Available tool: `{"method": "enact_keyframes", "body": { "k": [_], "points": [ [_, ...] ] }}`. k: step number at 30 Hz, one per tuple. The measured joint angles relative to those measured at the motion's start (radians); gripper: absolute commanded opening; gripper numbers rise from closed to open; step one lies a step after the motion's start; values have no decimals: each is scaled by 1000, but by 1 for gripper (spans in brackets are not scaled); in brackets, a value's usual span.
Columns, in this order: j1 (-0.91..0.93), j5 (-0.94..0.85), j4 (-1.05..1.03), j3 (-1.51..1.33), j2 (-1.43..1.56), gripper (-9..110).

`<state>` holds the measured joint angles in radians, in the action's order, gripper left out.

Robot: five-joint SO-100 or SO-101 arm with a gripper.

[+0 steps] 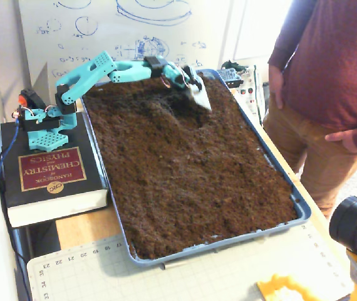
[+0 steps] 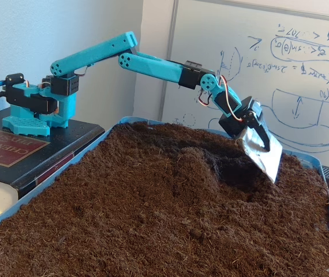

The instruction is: Build a berm.

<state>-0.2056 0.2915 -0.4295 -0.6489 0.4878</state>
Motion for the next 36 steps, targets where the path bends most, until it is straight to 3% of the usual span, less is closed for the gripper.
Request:
{"method": "enact_keyframes", "body": {
  "k": [7, 14, 23, 36],
  "points": [
    [-124, 17, 0, 8, -81, 0],
    [-135, 14, 0, -23, -87, 0],
    [-91, -137, -8, -301, 64, 0],
    [-51, -155, -8, -830, 449, 0]
  ]
}}
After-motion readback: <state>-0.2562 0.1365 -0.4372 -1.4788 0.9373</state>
